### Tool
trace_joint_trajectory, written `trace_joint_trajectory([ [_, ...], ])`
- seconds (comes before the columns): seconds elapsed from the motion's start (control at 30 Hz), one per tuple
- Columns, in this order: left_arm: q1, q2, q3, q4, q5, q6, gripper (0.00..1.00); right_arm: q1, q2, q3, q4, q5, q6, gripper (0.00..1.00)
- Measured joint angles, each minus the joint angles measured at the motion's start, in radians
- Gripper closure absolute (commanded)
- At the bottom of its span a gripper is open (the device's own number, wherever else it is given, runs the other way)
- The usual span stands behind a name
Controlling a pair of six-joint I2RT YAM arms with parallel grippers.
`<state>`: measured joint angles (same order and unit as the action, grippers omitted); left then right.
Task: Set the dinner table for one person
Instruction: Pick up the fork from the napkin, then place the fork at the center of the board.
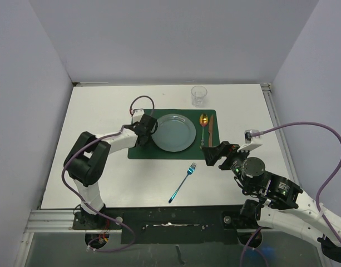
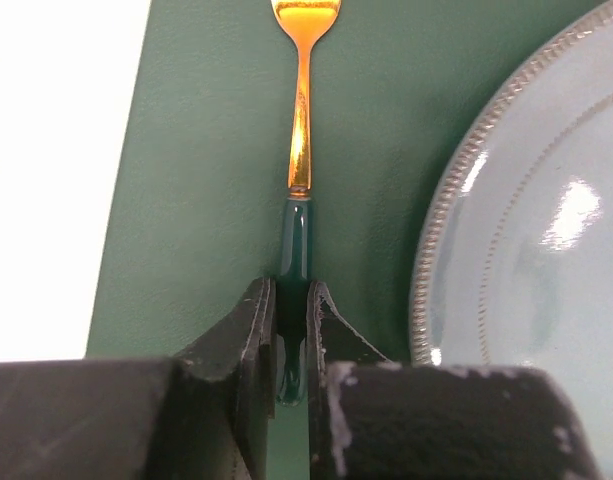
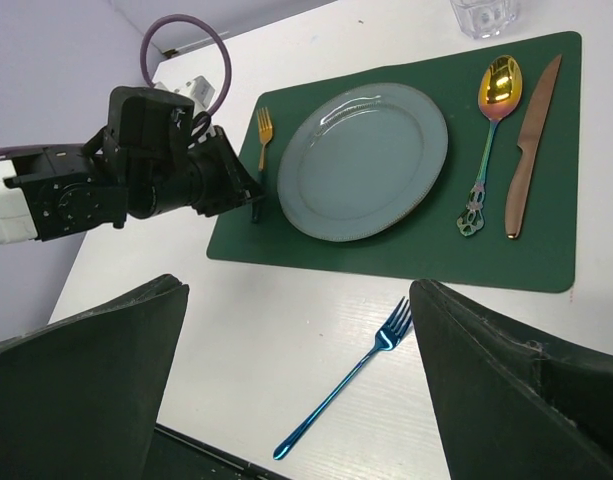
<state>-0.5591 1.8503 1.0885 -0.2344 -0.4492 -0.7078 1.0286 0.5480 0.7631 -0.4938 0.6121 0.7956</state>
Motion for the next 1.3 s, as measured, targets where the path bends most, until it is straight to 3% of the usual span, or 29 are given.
trace_joint_trajectory([
  [0.2,0.021,-0.121,-0.076,-0.079,-0.087,-0.019,1.00,0.000,0.000,0.000,-0.002,0.005,0.003,0.01],
  [0.5,0.106,-0.496,-0.222,-0.202,-0.230,-0.054,1.00,0.000,0.010,-0.013,0.014,0.009,-0.001,0.02],
  [0.8,0.233,-0.554,-0.404,-0.331,-0.264,-0.103,1.00,0.000,0.061,-0.013,0.036,0.005,-0.024,0.02],
  [1.3,0.381,-0.665,-0.424,-0.410,-0.320,-0.200,1.00,0.000,-0.066,-0.030,0.027,0.008,-0.027,0.02],
])
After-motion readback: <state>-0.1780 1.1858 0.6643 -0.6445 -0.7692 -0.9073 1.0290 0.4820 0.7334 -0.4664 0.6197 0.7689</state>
